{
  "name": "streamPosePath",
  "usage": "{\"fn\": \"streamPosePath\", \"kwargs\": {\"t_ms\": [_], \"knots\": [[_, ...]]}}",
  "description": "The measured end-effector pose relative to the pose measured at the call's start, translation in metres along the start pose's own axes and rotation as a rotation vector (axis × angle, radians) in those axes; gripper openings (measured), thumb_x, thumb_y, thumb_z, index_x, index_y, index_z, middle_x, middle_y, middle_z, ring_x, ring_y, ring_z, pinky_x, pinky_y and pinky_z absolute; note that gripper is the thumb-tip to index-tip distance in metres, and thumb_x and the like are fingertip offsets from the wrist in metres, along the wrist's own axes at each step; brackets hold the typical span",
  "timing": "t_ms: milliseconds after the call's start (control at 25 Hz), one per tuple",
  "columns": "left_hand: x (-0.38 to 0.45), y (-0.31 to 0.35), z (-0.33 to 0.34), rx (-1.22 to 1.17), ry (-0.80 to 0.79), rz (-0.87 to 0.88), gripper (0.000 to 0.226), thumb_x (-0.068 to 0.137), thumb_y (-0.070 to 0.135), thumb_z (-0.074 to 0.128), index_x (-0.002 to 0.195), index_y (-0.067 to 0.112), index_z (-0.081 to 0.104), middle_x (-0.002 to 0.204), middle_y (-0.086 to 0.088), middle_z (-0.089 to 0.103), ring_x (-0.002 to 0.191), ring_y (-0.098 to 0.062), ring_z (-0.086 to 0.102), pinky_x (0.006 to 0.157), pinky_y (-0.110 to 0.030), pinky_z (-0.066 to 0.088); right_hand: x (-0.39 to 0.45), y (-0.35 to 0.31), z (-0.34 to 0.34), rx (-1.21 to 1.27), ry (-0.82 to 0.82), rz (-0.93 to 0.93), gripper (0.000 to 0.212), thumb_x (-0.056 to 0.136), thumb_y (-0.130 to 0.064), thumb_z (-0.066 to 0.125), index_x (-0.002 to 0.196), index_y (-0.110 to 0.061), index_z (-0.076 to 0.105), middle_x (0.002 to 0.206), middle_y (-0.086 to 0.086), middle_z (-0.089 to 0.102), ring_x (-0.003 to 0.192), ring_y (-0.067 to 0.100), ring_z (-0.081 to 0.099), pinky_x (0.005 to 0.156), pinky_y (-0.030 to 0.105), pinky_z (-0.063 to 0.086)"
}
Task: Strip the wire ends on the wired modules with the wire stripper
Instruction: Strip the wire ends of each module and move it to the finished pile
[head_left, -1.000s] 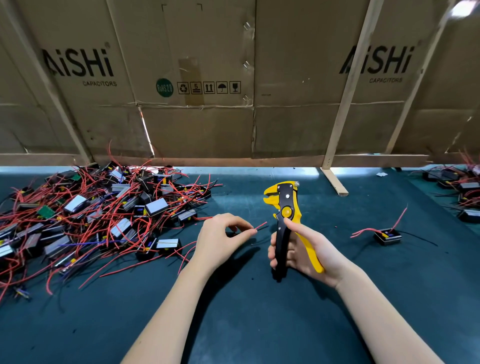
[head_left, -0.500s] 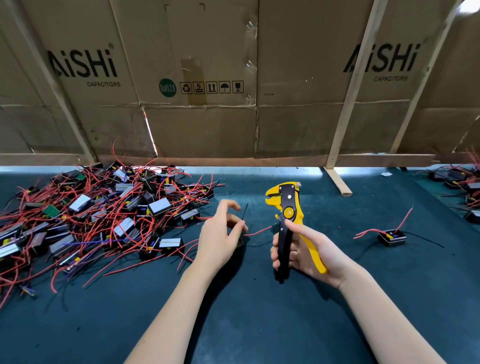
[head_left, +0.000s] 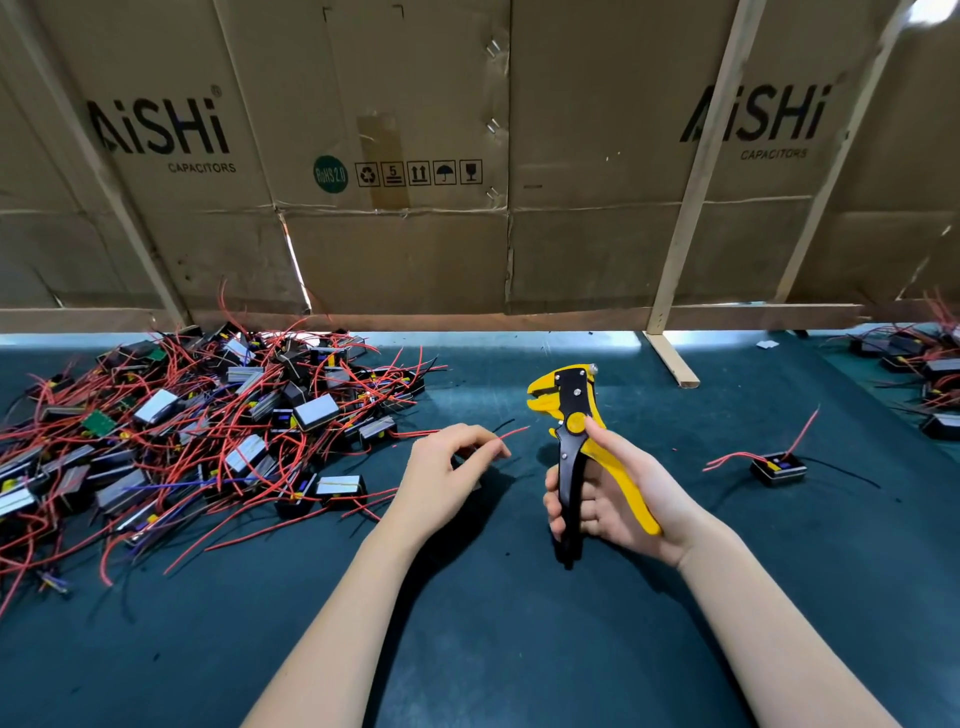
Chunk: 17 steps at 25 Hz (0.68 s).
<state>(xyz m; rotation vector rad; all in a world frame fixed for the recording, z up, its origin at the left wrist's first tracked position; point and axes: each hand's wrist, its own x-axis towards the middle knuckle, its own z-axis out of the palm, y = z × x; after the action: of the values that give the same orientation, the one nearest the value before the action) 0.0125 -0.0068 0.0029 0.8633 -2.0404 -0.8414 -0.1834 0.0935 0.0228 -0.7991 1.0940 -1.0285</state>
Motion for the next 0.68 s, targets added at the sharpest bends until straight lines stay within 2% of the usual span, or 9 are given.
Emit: {"fn": "streamPosePath", "kwargs": {"t_ms": [80, 240, 440, 680], "knots": [[0.0002, 0.0004, -0.0007, -0.095, 0.002, -0.024, 0.019, 0.098, 0.018, 0.056, 0.085, 0.020, 0.070, 0.088, 0.006, 0.070, 0.073, -0.011, 0.064, 0.067, -0.021, 0.050, -0.0026, -0.0019, -0.0003, -0.003, -0.031, 0.029, 0.070, 0.084, -0.069, 0.048, 0.092, -0.002, 0.062, 0.084, 0.020, 0.060, 0.074, 0.035, 0.061, 0.073, 0.038, 0.052], [0.0017, 0.0002, -0.0021, -0.173, 0.007, -0.036, 0.021, 0.101, 0.014, 0.050, 0.088, 0.018, 0.065, 0.093, 0.000, 0.068, 0.075, -0.019, 0.065, 0.074, -0.029, 0.050, -0.0076, -0.0034, -0.0002, -0.015, -0.114, 0.076, 0.064, 0.088, -0.064, 0.048, 0.094, -0.002, 0.062, 0.082, 0.018, 0.059, 0.074, 0.034, 0.060, 0.075, 0.039, 0.051], [0.0039, -0.0022, -0.0022, -0.194, 0.054, -0.039, 0.022, 0.102, 0.013, 0.048, 0.086, 0.018, 0.063, 0.087, 0.003, 0.066, 0.072, -0.016, 0.064, 0.075, -0.027, 0.048, -0.0098, -0.0034, 0.0013, -0.038, -0.182, 0.080, 0.055, 0.087, -0.056, 0.053, 0.096, -0.002, 0.058, 0.082, 0.017, 0.058, 0.073, 0.033, 0.059, 0.074, 0.038, 0.051], [0.0020, -0.0024, -0.0027, -0.172, 0.030, -0.028, 0.022, 0.101, 0.013, 0.048, 0.082, 0.015, 0.061, 0.082, -0.004, 0.062, 0.068, -0.012, 0.061, 0.068, -0.023, 0.045, -0.0079, -0.0009, 0.0037, -0.021, -0.218, 0.085, 0.054, 0.083, -0.059, 0.057, 0.089, -0.005, 0.061, 0.079, 0.015, 0.055, 0.067, 0.031, 0.055, 0.069, 0.036, 0.050]]}}
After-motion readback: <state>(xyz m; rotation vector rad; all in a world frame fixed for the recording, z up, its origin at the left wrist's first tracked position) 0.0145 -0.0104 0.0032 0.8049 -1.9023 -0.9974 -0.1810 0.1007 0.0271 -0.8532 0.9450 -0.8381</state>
